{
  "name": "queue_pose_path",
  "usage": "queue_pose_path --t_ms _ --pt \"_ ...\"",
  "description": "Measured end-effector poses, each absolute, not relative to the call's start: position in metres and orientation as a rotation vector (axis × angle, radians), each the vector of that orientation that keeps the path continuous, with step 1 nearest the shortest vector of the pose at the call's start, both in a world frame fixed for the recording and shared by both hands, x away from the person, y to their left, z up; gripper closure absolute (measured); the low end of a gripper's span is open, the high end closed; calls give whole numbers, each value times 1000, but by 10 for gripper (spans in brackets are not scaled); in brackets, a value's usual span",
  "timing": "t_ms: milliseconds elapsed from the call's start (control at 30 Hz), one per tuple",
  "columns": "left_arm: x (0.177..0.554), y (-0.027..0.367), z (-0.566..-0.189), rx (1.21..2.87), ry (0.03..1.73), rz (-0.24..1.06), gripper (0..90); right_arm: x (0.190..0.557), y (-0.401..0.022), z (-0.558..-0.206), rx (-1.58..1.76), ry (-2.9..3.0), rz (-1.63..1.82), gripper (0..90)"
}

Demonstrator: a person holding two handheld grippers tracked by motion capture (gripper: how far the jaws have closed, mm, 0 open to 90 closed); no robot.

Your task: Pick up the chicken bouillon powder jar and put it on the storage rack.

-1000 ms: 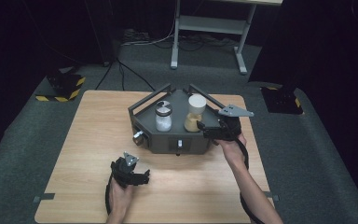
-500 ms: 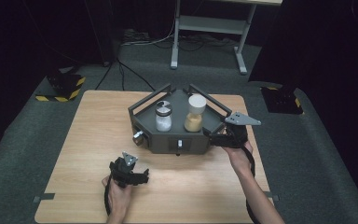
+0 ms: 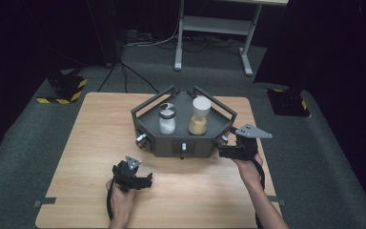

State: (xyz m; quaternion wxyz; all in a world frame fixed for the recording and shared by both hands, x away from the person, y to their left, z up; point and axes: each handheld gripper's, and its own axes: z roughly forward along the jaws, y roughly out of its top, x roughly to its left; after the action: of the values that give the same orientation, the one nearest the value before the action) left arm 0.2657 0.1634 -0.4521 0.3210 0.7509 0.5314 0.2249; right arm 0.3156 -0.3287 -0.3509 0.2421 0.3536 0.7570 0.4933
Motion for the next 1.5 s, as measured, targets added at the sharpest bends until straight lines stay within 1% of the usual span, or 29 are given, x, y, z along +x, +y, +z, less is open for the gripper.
queue_pose_path --t_ms 567,800,1167,1500 --pt "266 164 -452 1969 1406 591 2 304 -347 -380 1082 2072 1308 134" --pt "267 164 -452 1984 1378 581 1 305 -346 -398 1165 2081 1237 134" --pt "267 164 -452 1982 1379 581 1 307 -339 -422 1250 2099 1156 133" --pt "267 164 -452 1983 1380 580 1 309 -328 -433 1241 2128 1103 131"
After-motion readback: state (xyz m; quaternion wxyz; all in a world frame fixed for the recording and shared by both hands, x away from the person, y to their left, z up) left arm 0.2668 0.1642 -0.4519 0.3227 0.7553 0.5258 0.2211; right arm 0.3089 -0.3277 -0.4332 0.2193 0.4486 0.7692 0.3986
